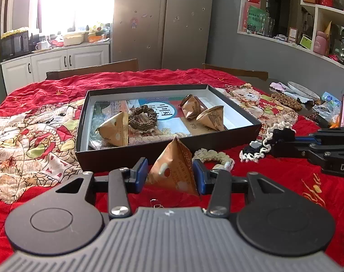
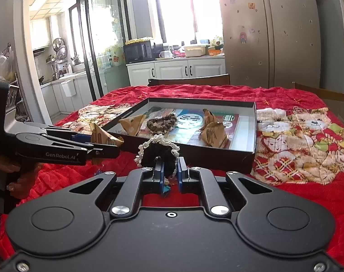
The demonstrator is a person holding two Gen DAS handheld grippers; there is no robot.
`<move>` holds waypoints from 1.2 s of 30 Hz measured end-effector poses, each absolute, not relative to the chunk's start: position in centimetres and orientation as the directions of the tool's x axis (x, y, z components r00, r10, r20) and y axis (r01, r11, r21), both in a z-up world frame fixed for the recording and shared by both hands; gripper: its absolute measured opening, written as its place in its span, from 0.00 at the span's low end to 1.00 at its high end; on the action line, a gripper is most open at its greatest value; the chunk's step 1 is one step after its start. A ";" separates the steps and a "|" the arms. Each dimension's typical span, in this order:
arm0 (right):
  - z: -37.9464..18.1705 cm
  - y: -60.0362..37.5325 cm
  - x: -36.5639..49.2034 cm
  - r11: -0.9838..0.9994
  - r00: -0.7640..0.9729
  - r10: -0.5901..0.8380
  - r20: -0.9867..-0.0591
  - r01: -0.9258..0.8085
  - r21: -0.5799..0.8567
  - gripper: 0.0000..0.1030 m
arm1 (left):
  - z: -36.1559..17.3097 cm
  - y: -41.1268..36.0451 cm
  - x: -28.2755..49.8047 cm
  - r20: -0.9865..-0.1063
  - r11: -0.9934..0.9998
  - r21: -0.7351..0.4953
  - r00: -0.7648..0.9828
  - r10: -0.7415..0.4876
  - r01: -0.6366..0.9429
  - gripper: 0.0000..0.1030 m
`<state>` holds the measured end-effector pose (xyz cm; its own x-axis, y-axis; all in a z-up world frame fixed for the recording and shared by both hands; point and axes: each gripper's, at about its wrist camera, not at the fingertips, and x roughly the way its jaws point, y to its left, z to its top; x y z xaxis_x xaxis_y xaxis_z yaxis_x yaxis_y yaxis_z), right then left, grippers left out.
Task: Organize objects
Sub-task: 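Carry the paper packet with the left tool while the right tool carries the scrunchie over the box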
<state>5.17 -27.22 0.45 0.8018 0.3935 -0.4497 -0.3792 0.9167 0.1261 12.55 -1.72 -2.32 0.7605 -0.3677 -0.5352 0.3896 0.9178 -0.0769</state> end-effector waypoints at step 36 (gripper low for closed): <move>6.3 -26.5 7.5 0.904 0.829 0.419 -0.370 -0.419 0.086 0.11 | 1.9 -2.7 13.4 -0.462 0.901 -0.031 0.793 -0.397 0.433 0.46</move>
<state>7.54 -26.48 6.30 0.8293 0.4191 -0.3696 -0.4188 0.9040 0.0856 13.38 -2.67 1.92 0.7929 -0.3972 -0.4621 0.4334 0.9007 -0.0305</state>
